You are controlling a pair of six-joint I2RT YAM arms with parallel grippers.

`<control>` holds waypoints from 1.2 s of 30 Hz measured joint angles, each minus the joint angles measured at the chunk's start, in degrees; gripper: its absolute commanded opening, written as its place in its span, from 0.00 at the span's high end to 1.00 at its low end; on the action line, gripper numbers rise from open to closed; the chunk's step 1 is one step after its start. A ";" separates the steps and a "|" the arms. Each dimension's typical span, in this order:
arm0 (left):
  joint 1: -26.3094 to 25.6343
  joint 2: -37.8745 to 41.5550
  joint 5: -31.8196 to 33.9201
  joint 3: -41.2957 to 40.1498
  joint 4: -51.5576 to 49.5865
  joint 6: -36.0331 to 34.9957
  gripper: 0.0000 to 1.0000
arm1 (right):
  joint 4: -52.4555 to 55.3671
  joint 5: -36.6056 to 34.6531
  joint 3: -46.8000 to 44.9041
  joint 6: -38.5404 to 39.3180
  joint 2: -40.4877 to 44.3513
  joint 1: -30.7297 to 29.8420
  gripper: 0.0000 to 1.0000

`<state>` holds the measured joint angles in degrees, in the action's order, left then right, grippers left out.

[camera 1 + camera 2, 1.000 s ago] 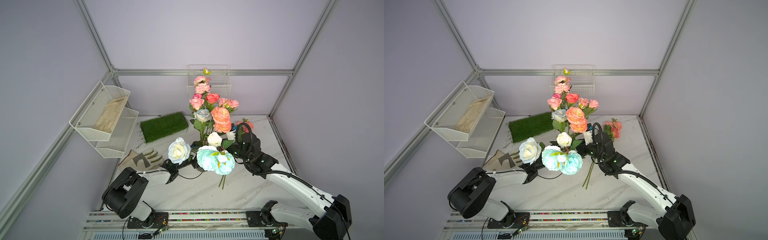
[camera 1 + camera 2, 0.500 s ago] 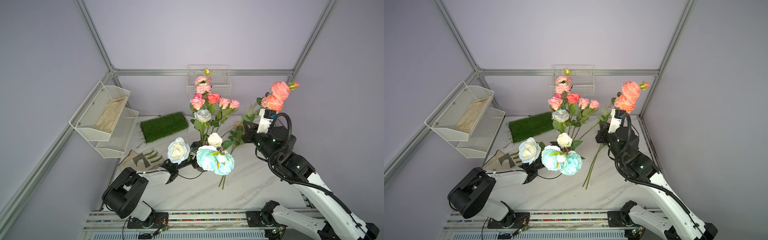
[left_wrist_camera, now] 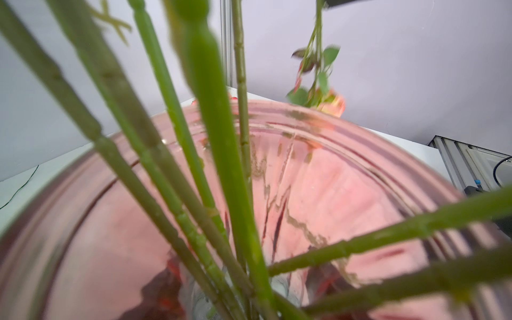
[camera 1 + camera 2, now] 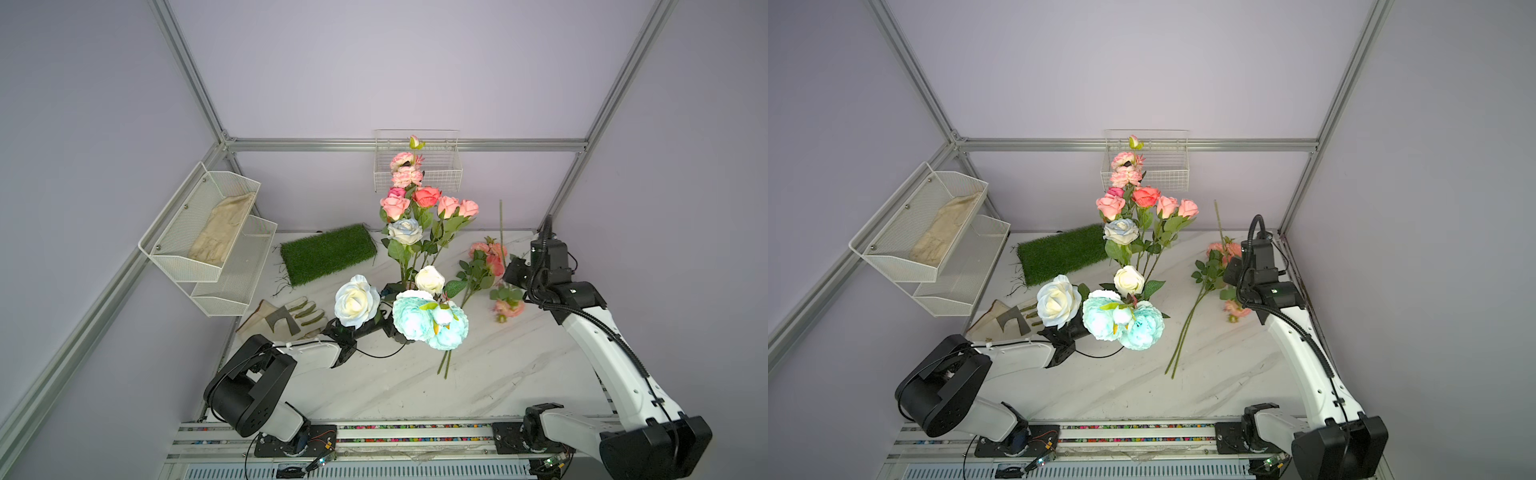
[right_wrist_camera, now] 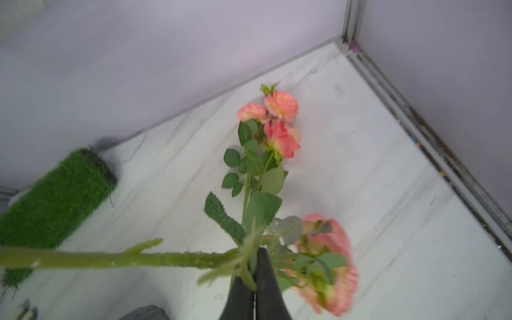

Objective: Pick out pink flowers from the vase
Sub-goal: Place the flower at the center of the board.

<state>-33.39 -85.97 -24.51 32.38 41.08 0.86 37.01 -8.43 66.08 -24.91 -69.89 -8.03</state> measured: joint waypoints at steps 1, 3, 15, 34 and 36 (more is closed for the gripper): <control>0.00 0.02 0.00 0.00 0.02 0.00 1.00 | -0.48 1.01 -1.40 0.61 -1.31 0.00 1.00; 0.00 0.02 0.00 0.00 0.00 0.00 1.00 | -1.95 2.60 -3.85 1.27 -2.69 0.07 1.00; 0.00 0.04 -0.20 0.00 -0.07 -0.02 1.00 | -14.56 2.64 2.97 9.70 -9.97 1.66 1.00; 0.26 -2.34 -2.32 1.86 0.68 0.00 1.00 | -33.59 8.70 -18.45 10.10 -16.72 -0.24 1.00; 0.26 -2.43 -2.43 1.97 0.63 0.04 1.00 | -33.16 7.30 -19.93 8.79 -17.20 -0.26 1.00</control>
<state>-33.12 -88.40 -26.94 34.35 41.71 0.91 3.86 -1.13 46.15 -16.12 -87.09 -8.29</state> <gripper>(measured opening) 0.313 0.054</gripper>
